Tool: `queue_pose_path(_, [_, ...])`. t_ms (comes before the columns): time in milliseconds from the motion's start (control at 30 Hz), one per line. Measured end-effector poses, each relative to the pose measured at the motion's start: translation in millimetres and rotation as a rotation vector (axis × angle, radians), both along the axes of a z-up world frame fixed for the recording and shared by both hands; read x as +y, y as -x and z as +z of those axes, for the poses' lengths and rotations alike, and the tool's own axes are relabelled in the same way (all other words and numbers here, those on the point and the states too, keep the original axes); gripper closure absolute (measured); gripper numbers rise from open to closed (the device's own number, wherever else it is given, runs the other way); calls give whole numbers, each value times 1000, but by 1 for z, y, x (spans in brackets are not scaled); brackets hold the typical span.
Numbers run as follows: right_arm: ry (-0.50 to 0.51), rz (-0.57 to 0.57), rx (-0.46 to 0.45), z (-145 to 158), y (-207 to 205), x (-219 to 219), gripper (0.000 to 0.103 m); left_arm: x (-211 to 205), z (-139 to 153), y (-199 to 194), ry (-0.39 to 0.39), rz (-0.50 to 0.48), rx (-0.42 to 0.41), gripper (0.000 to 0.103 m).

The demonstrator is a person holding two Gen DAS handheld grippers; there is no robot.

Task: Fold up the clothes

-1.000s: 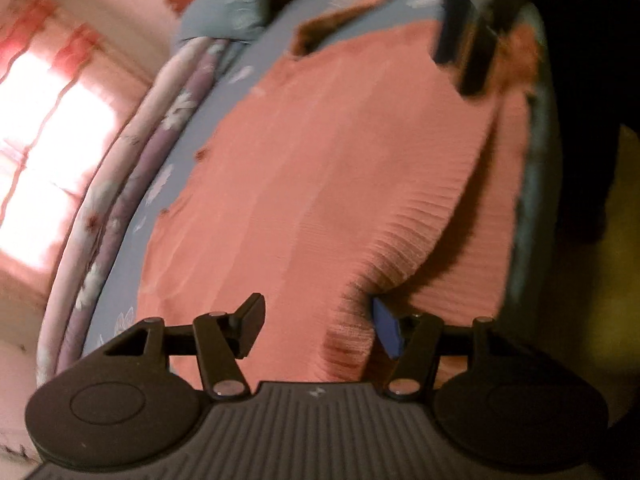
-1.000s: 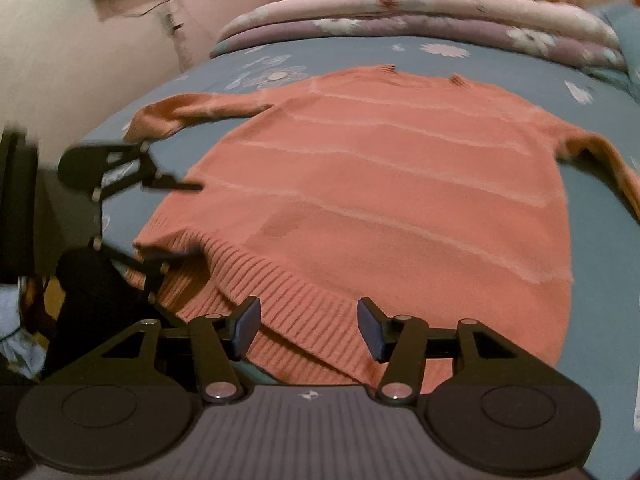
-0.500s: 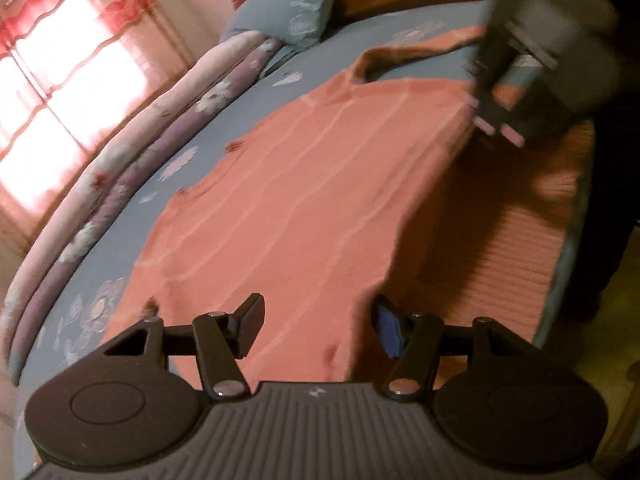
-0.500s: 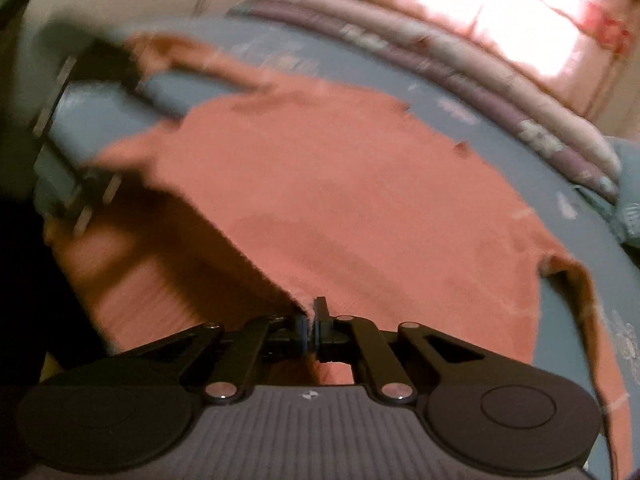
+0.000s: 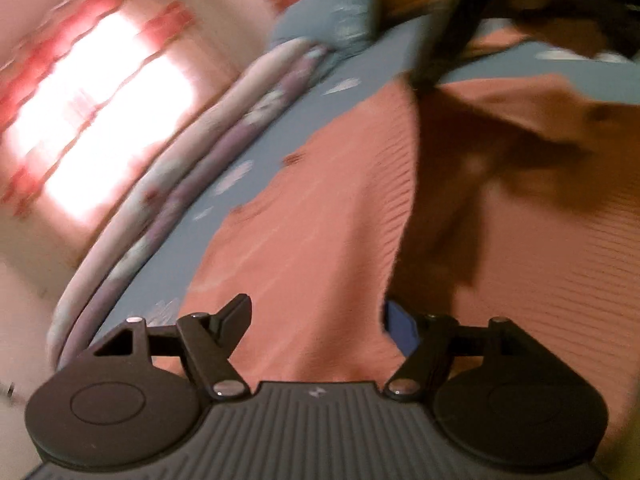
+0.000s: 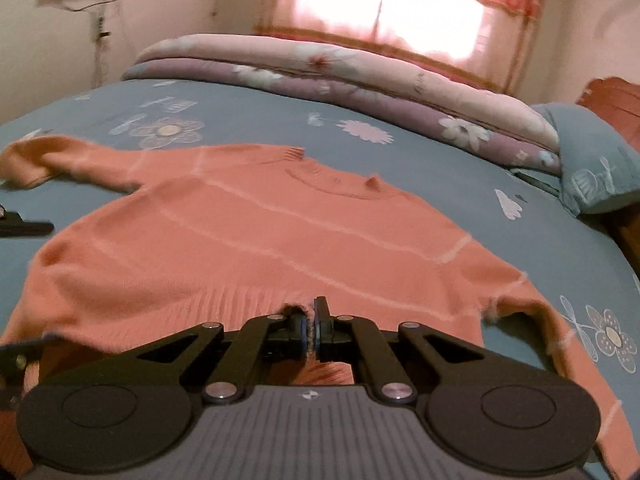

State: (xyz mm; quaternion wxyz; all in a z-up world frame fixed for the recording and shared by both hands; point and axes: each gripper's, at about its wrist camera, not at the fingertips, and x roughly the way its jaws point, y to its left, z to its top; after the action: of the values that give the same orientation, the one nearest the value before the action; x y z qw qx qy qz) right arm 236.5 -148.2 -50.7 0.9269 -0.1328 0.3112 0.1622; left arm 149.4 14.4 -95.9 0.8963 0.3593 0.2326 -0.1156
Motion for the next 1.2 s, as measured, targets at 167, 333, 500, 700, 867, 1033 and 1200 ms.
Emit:
queue_pose_path(167, [52,-39,119,-26,-25,-5,60,19,-10,-68,62,292,34,30])
queue_pose_path(333, [23,-28,149,-20,1,-43,40,53,-6,-77,189,397,153,30])
queue_pose_path(500, [-116,11,134,-1,61,-94,37,73,34,-26,409,296,165,30])
queue_pose_path(700, [-305,138,213,-11,107,-101,37,57,44,23,609,-26,429,29])
queue_pose_path(867, [-351,186,301,-37,98,-70,37,38,3,11,690,-21,628,30])
queue_pose_path(1033, [-341,161,357,-60,70,-46,37,47,-14,-18,775,107,603,30])
queue_pose_path(1200, [-115,12,200,-61,49,-48,37,52,-6,-44,541,249,363,30])
